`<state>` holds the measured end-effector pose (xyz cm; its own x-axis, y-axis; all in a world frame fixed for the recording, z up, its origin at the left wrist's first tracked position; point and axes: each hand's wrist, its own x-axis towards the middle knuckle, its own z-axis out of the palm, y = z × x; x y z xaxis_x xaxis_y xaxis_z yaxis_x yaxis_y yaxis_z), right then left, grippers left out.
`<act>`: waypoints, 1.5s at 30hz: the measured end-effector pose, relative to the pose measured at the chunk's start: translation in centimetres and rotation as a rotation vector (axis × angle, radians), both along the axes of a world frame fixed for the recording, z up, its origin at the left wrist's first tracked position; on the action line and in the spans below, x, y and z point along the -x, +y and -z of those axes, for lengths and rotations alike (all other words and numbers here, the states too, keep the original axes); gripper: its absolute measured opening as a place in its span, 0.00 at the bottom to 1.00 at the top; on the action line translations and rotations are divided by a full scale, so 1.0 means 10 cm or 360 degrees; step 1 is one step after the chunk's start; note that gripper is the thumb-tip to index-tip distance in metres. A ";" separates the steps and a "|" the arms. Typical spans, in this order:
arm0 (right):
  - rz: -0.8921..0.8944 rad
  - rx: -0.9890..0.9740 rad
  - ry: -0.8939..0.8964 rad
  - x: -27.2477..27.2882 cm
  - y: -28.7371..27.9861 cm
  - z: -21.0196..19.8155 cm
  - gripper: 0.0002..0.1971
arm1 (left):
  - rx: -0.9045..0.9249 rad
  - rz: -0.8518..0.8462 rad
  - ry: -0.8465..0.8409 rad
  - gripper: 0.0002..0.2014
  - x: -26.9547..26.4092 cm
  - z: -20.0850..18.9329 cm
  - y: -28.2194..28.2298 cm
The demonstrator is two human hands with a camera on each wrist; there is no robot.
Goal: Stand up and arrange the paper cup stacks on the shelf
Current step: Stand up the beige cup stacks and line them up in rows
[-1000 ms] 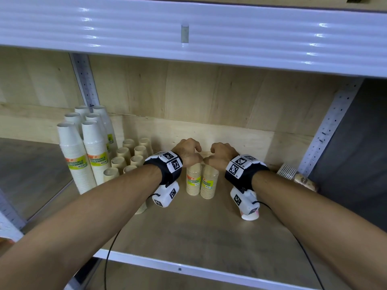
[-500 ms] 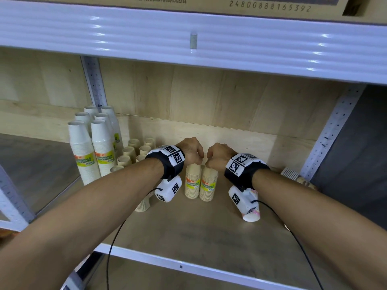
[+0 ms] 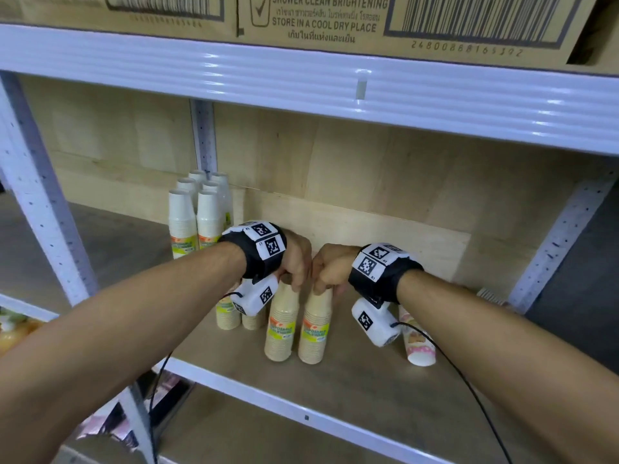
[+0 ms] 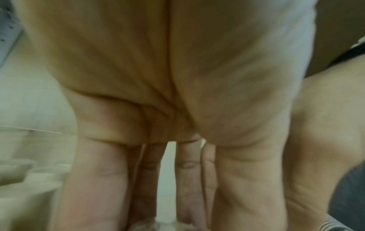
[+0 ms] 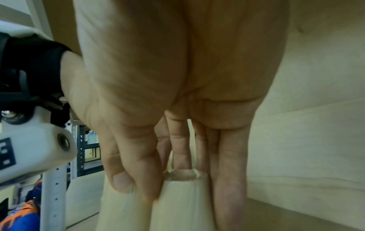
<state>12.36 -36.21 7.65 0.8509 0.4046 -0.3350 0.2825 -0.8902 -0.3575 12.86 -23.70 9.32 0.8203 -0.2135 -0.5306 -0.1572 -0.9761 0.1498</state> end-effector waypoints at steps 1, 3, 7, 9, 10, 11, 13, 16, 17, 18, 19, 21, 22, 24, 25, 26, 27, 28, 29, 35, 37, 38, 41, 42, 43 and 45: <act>-0.0033 -0.0010 0.0015 0.03 0.06 -0.01 0.08 | -0.0026 0.0001 0.0023 0.07 0.04 -0.01 0.06; -0.0083 -0.0034 0.0032 0.08 0.19 -0.02 0.07 | -0.0044 -0.0019 0.0048 0.08 0.11 -0.03 0.19; -0.0150 -0.0066 0.0022 0.13 0.44 -0.03 0.08 | -0.0037 -0.0086 0.0058 0.06 0.25 -0.06 0.48; -0.0174 -0.0081 0.0001 0.14 0.56 -0.02 0.08 | -0.0046 -0.0132 0.0006 0.06 0.31 -0.06 0.62; -0.0183 -0.0081 -0.0016 0.15 0.62 -0.01 0.07 | -0.0043 -0.0162 -0.0023 0.06 0.33 -0.05 0.69; -0.0189 -0.0079 -0.0035 0.16 0.68 0.00 0.07 | -0.0038 -0.0191 -0.0042 0.06 0.35 -0.04 0.75; -0.0205 -0.0084 -0.0070 0.17 0.79 0.01 0.08 | -0.0040 -0.0238 -0.0079 0.06 0.40 -0.04 0.86; -0.0210 -0.0118 -0.0102 0.20 0.93 0.01 0.09 | 0.0002 -0.0308 -0.0161 0.12 0.44 -0.03 1.02; -0.0213 -0.0131 -0.0115 0.21 0.97 0.01 0.10 | 0.0034 -0.0340 -0.0174 0.13 0.44 -0.03 1.07; -0.0212 -0.0134 -0.0133 0.22 1.00 0.01 0.11 | 0.0065 -0.0363 -0.0177 0.13 0.45 -0.02 1.11; -0.0219 -0.0129 -0.0151 0.22 1.04 0.01 0.12 | 0.0087 -0.0376 -0.0175 0.11 0.46 -0.01 1.14; -0.0242 -0.0096 -0.0184 0.23 1.08 0.01 0.14 | 0.0121 -0.0391 -0.0171 0.09 0.47 0.01 1.19; -0.0258 -0.0081 -0.0198 0.23 1.10 0.02 0.14 | 0.0126 -0.0400 -0.0173 0.09 0.48 0.02 1.20; -0.0290 -0.0053 -0.0225 0.25 1.12 0.03 0.13 | 0.0148 -0.0426 -0.0185 0.07 0.49 0.03 1.21; -0.0297 -0.0042 -0.0234 0.26 1.13 0.04 0.13 | 0.0158 -0.0431 -0.0192 0.07 0.49 0.03 1.21; -0.0297 -0.0041 -0.0242 0.25 1.12 0.04 0.14 | 0.0166 -0.0431 -0.0197 0.07 0.50 0.03 1.20; -0.0294 -0.0042 -0.0247 0.26 1.13 0.04 0.14 | 0.0172 -0.0424 -0.0198 0.07 0.51 0.02 1.21; -0.0293 -0.0042 -0.0254 0.26 1.13 0.05 0.14 | 0.0183 -0.0421 -0.0196 0.08 0.51 0.01 1.21; -0.0296 -0.0041 -0.0260 0.26 1.13 0.05 0.14 | 0.0185 -0.0421 -0.0197 0.08 0.51 0.01 1.21; -0.0277 -0.0092 -0.0290 0.25 1.11 0.05 0.15 | 0.0173 -0.0470 -0.0308 0.14 0.49 0.00 1.22; -0.0261 -0.0119 -0.0295 0.25 1.08 0.03 0.15 | 0.0179 -0.0446 -0.0361 0.13 0.48 -0.05 1.20; -0.0248 -0.0136 -0.0313 0.25 1.05 0.02 0.15 | 0.0188 -0.0438 -0.0387 0.12 0.47 -0.08 1.19; -0.0203 -0.0181 -0.0376 0.26 0.95 -0.05 0.19 | 0.0244 -0.0404 -0.0457 0.03 0.42 -0.19 1.12; -0.0181 -0.0173 -0.0387 0.26 0.89 -0.07 0.18 | 0.0270 -0.0397 -0.0487 0.03 0.38 -0.21 1.09; -0.0154 -0.0149 -0.0402 0.25 0.83 -0.09 0.17 | 0.0305 -0.0383 -0.0520 0.04 0.35 -0.23 1.05; -0.0084 -0.0111 -0.0442 0.22 0.67 -0.12 0.11 | 0.0350 -0.0336 -0.0586 0.05 0.28 -0.26 0.94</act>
<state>10.19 -29.50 8.84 0.8833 0.4647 -0.0620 0.4234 -0.8476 -0.3199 10.02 -14.28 11.97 0.9828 -0.0964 -0.1574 -0.0401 -0.9438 0.3280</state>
